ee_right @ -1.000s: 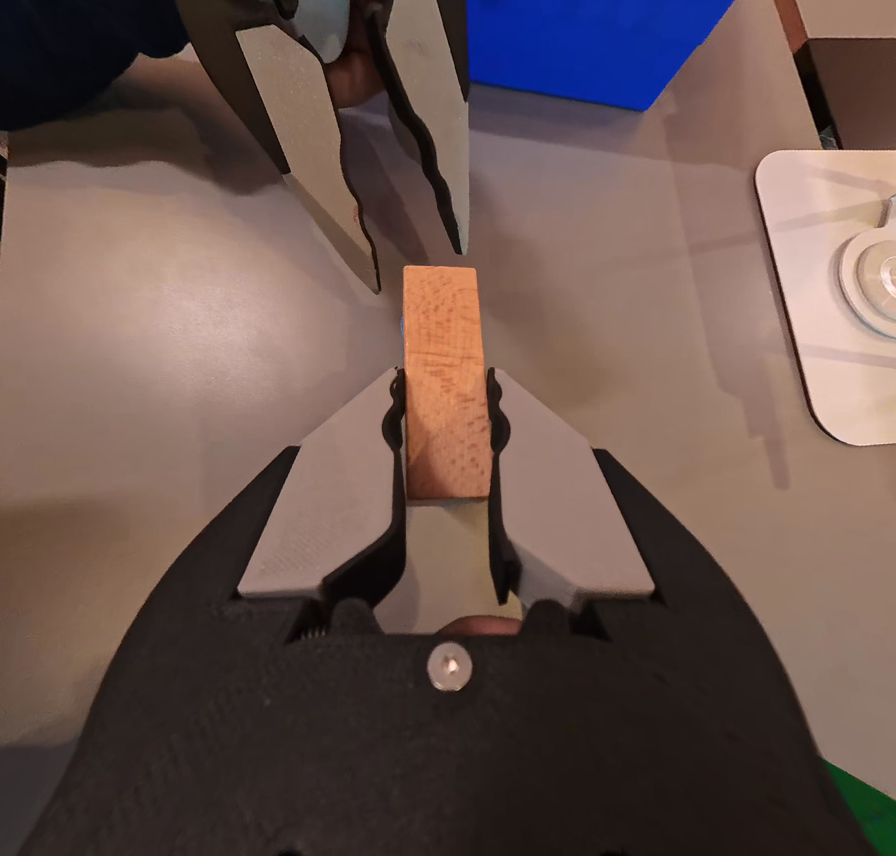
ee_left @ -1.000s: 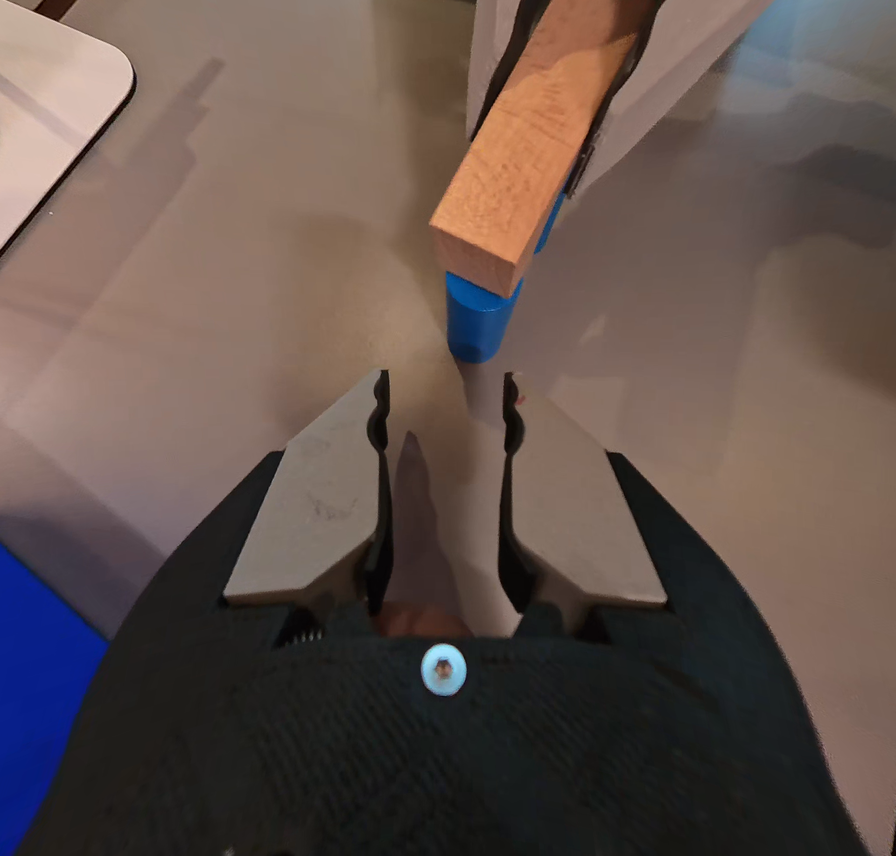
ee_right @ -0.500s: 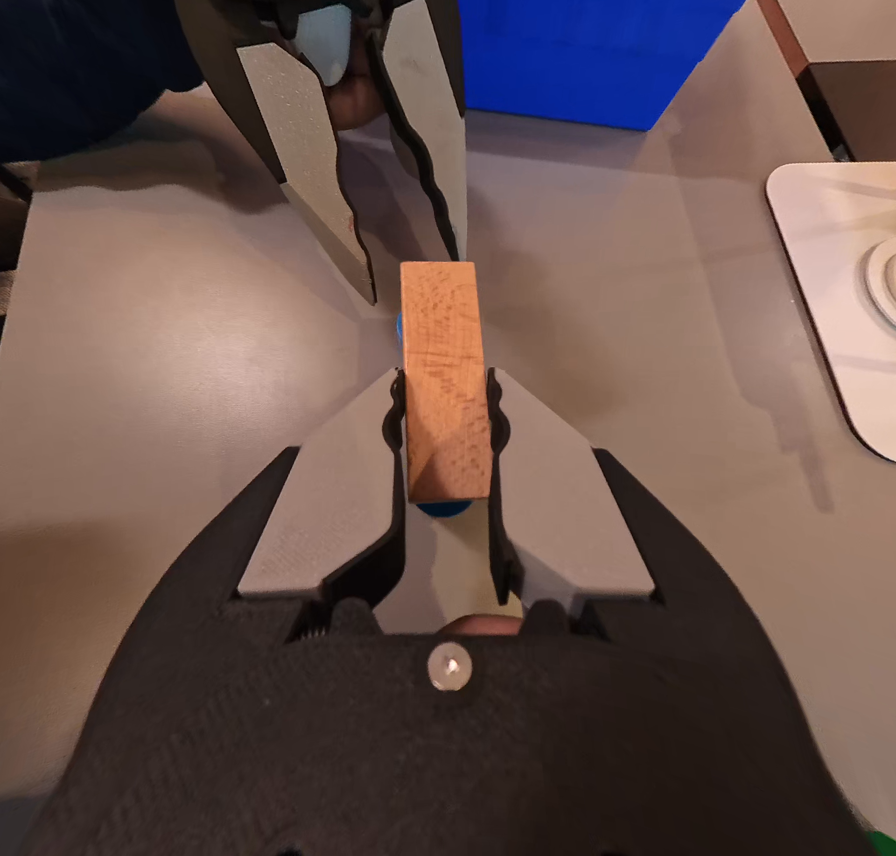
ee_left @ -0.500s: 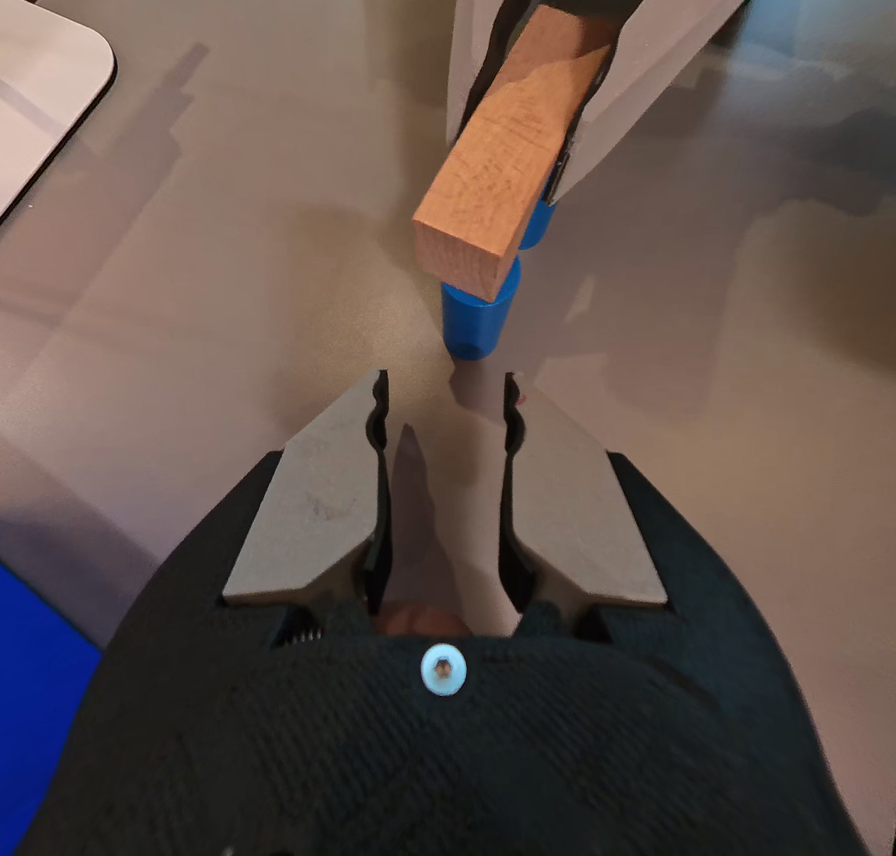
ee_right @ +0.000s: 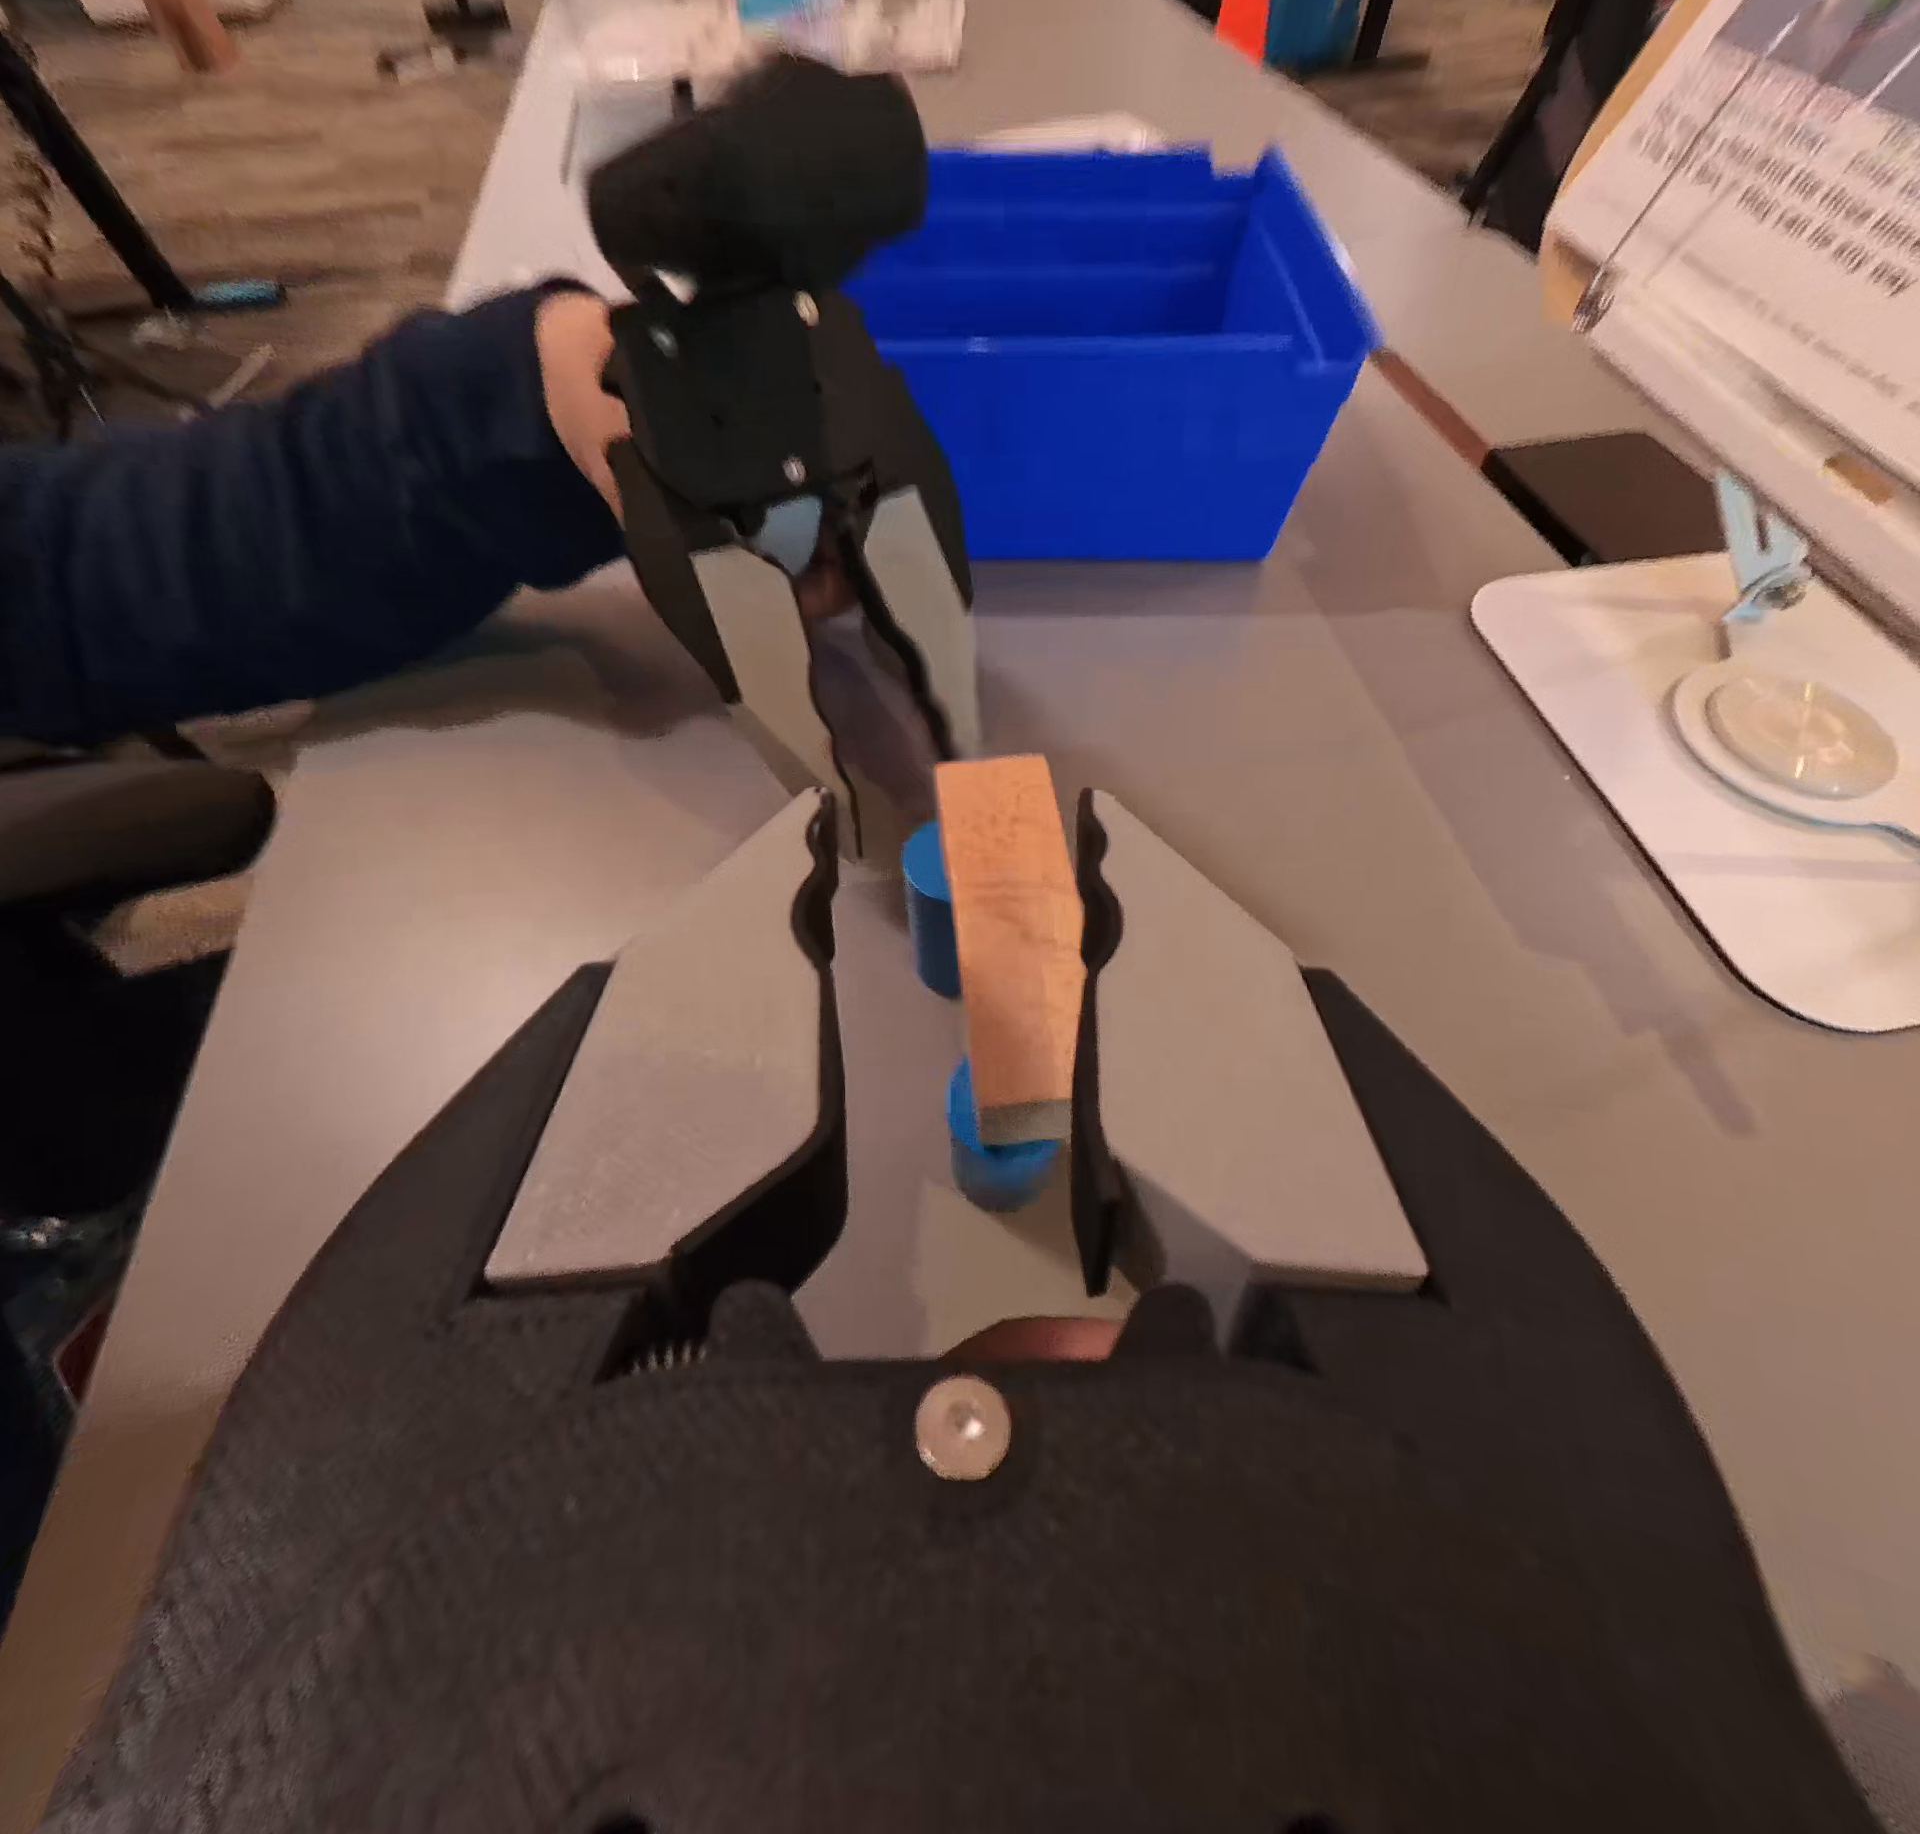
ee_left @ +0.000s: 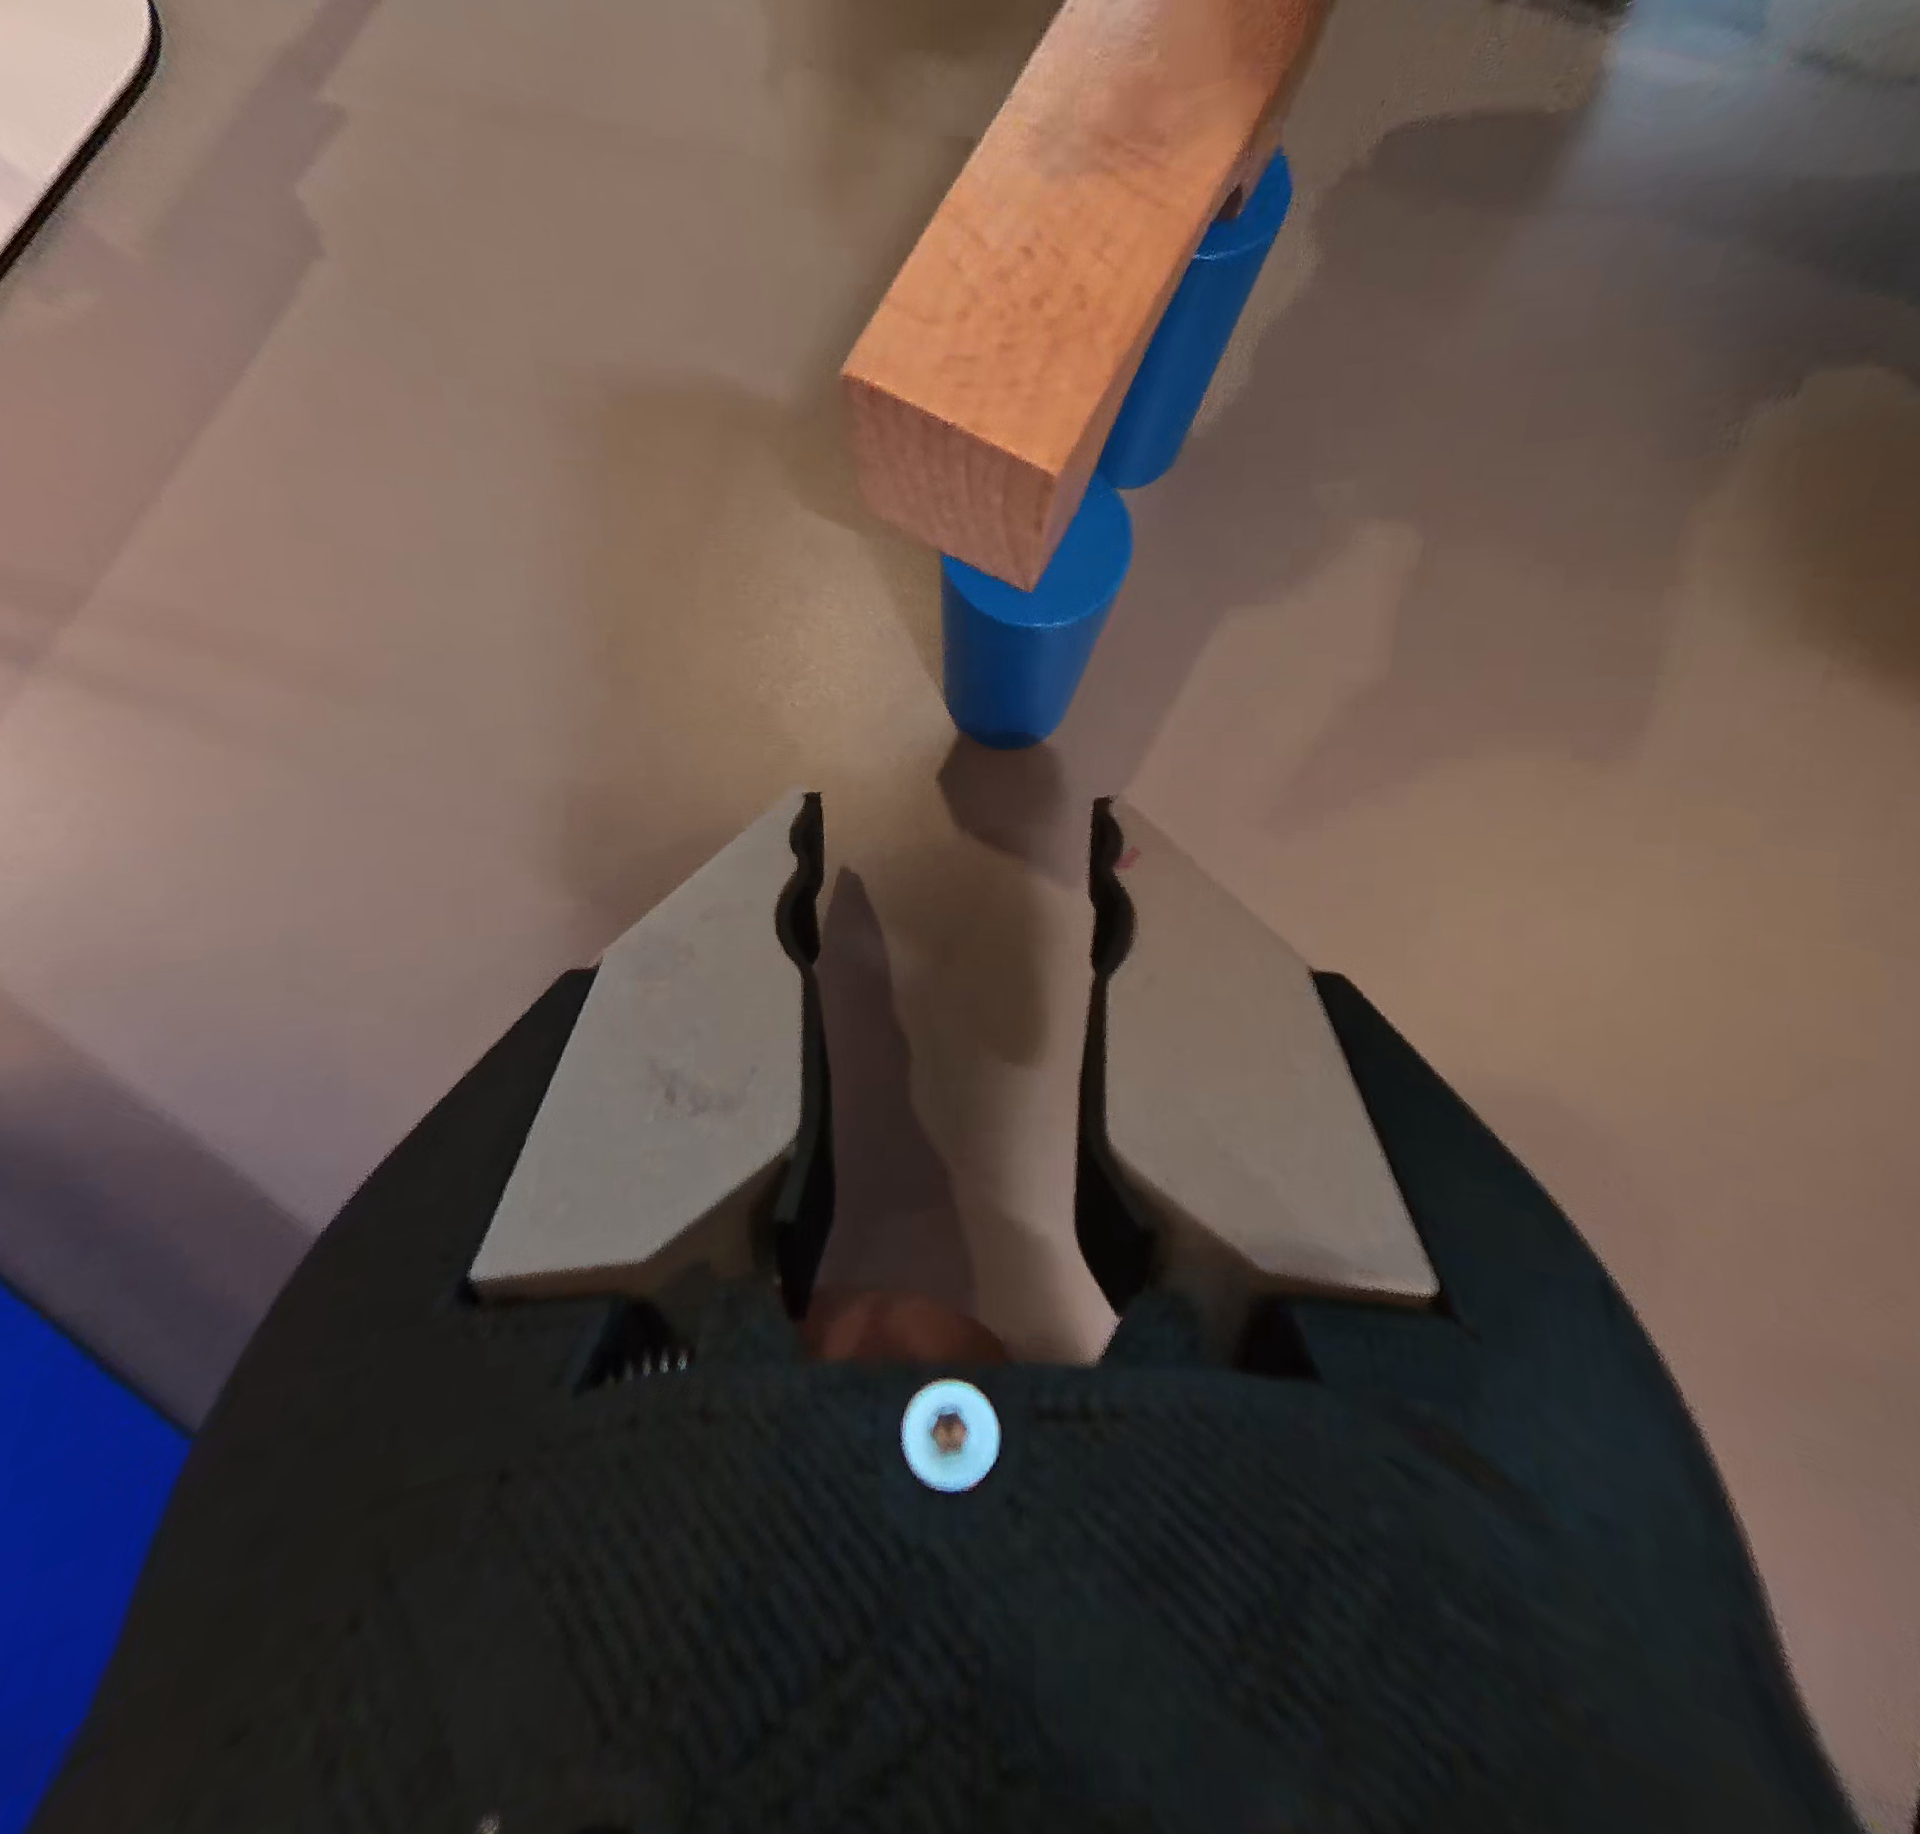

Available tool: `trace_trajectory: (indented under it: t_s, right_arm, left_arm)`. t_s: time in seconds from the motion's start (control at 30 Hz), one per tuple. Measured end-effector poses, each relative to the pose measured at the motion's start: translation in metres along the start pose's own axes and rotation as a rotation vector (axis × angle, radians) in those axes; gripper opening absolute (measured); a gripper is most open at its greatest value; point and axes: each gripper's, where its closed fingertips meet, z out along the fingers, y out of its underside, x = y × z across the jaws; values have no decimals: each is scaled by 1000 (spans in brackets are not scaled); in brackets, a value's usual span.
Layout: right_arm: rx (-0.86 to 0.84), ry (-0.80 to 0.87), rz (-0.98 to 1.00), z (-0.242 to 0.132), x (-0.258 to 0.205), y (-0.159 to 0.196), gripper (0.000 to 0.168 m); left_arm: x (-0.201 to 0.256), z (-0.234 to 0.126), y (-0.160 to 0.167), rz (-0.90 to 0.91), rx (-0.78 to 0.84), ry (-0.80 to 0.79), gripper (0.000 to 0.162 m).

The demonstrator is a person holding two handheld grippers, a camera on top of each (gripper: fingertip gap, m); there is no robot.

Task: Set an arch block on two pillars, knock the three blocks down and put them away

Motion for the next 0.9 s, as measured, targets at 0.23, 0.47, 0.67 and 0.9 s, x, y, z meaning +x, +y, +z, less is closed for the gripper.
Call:
trace_trajectory:
  t_s: [0.23,0.47,0.67,0.9]
  right_arm:
    - [123,98,-56,-29,-30,5,38]
    - [-5,297,-11,-27,-7,57,33]
    - [-124,236,-7,13,-22,84,26]
    - [-103,523,-96,-10,10,65,17]
  left_arm:
    - [79,-2,-16,66,59,390,0]
    - [33,56,-42,37,43,-52,0]
    - [0,-5,-76,-86,318,-151,0]
    - [-30,-8,-38,-134,199,-203,24]
